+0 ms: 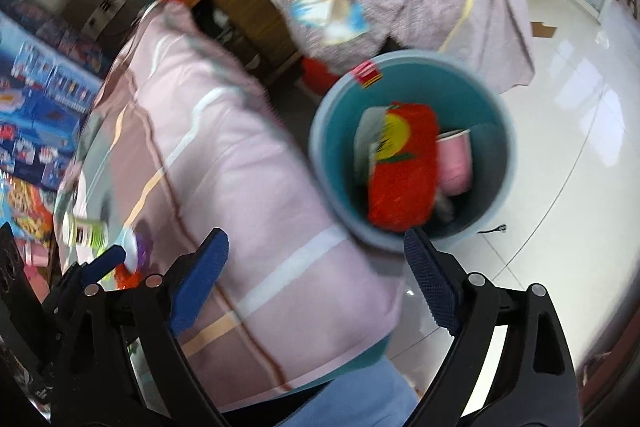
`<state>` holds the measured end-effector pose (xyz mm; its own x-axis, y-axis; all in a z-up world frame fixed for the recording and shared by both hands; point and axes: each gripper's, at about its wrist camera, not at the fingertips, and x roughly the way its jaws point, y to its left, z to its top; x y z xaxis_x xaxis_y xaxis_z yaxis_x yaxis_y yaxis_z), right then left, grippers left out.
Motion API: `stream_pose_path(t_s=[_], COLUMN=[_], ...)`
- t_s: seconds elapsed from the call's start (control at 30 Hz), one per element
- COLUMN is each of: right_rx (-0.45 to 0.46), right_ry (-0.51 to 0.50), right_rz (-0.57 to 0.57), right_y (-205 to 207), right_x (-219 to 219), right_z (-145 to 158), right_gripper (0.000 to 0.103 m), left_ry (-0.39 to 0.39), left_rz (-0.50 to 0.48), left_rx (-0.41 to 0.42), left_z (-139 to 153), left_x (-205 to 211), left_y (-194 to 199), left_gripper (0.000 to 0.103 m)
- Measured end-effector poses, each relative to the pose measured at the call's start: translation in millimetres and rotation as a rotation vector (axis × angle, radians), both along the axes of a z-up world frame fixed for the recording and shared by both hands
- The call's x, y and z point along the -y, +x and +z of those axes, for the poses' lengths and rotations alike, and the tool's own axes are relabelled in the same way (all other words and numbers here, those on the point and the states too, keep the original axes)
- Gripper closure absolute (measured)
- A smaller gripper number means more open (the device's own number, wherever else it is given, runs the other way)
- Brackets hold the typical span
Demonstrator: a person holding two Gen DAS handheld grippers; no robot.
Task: Collect trash
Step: 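Move both open tools back over the bed, then grasp the clear barcode wrapper with the left tool while the right tool grasps the orange packet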
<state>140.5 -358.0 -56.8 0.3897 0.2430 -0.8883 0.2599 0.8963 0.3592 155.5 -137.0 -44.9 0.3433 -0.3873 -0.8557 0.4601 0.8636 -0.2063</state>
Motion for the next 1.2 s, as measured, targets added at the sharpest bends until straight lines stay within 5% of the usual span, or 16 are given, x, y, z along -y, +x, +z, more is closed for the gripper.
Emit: stream_pose_path(t_s=[0.73,1.17,1.2], right_rx=[-0.081,-0.119,-0.104], right_ry=[0.037,0.066,0.05], right_rz=[0.309,0.362,0.377], right_y=[6,14,12], right_x=[-206,-264,-268], right_z=[-13,-43,-41], right_gripper=[0.017,0.018,0.025], left_ry=[0.107,0.086,0.08], left_rz=[0.264,0.411,0.414], left_rx=[0.073,0.006,-0.005], left_z=[-5,-27,-30], left_x=[-221,-311,-314], left_y=[-52,-69,-69], left_gripper=[0.006,0.006,0.006])
